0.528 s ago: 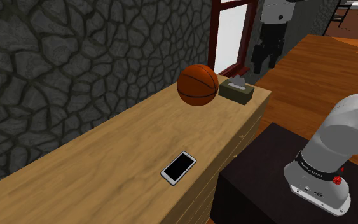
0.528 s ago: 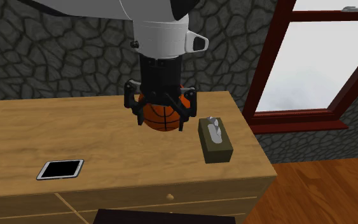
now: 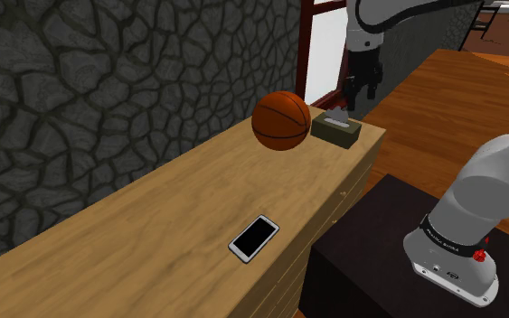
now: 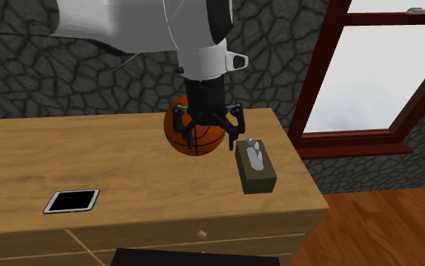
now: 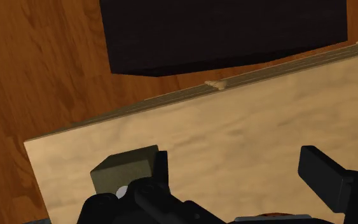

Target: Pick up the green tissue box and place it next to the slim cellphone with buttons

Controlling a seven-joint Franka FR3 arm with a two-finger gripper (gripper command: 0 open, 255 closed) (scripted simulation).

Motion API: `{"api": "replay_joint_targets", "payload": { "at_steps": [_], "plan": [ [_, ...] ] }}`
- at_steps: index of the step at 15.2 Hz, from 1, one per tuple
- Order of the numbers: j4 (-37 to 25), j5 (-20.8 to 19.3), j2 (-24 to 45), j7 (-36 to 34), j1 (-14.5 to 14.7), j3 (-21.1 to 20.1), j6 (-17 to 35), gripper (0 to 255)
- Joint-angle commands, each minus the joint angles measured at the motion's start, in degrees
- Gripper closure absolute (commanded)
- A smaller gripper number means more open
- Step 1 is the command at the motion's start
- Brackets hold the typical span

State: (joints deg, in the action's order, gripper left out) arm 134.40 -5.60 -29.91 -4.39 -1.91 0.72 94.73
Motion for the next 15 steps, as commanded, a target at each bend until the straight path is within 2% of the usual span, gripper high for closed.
{"api": "replay_joint_targets", "payload": {
  "at_steps": [1,8,15],
  "plan": [
    [-1.36,-2.86,4.71,-0.34,-0.79,-0.29,2.18,0],
    [-8.37,-12.97,20.45,-3.47,-3.13,-1.21,6.55,0],
    [-18.40,-23.36,35.91,-7.00,-4.36,-0.51,7.28,0]
  ]
}}
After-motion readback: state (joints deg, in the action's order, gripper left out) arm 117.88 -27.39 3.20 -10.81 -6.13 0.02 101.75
